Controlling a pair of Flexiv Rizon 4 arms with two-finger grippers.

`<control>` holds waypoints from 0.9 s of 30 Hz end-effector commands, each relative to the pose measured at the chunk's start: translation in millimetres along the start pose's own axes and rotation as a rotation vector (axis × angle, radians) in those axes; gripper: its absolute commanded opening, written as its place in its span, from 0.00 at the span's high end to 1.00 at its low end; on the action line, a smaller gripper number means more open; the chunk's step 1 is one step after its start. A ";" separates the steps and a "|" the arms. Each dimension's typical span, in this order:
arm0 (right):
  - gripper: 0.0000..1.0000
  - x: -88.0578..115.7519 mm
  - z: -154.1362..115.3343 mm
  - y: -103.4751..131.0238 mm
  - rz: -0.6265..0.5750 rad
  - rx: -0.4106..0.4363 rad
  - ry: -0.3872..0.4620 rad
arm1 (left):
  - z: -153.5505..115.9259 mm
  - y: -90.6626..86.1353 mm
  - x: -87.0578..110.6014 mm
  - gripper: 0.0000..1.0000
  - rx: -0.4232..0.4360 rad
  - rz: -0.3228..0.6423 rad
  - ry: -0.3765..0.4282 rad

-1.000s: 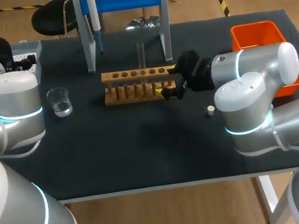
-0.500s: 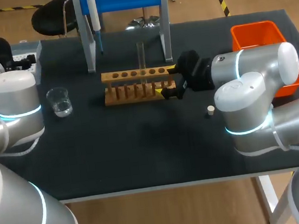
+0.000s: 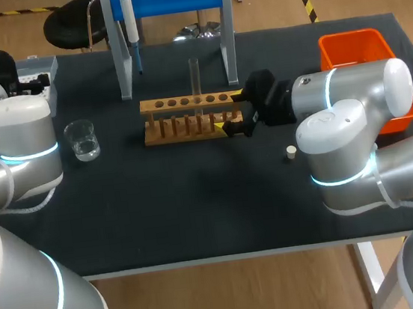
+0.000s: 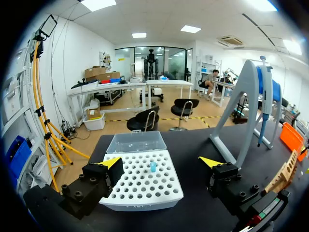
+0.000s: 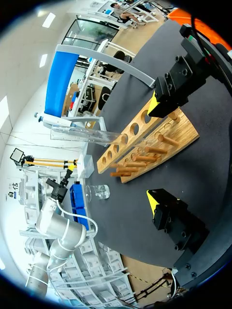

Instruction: Invert the test tube, pick up the pipette, mount the tip to pipette, aspirate from beaker and dispense into the tube, eject the tip, return the pipette, and cap with the stopper.

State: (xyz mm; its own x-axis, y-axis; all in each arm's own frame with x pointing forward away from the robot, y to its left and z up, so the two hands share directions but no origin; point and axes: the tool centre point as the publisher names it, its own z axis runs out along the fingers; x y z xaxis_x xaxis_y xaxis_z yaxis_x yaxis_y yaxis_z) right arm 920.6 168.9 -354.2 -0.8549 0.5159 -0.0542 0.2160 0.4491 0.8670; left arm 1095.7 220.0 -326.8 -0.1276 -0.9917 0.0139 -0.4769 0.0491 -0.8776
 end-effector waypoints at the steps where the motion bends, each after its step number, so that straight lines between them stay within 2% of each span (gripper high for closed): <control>1: 0.00 -0.1 -0.4 0.0 0.001 0.001 0.001 | 2.2 0.3 -0.2 0.00 0.001 0.000 -0.001; 14: 0.00 -0.1 -0.4 0.0 0.001 0.001 0.001 | 10.1 1.2 4.9 0.00 0.014 0.011 0.006; 25: 0.00 -0.1 -0.4 0.0 0.001 0.001 0.001 | 21.6 6.2 -4.3 0.00 0.020 0.005 0.007; 26: 0.00 -0.1 -0.4 0.0 0.001 0.001 0.001 | 22.7 6.5 -5.2 0.04 0.021 0.004 0.009; 27: 0.00 -0.1 -0.4 0.0 0.001 0.001 0.001 | 23.9 6.7 -6.1 0.17 0.021 0.002 0.009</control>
State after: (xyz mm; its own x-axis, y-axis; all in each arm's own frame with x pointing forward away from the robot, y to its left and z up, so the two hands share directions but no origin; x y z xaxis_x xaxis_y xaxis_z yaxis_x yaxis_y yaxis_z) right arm 920.6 168.9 -354.2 -0.8549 0.5159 -0.0542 0.2160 0.4490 0.8670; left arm 1108.5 221.8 -338.4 -0.1356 -0.9906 0.0158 -0.4685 0.0501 -0.8820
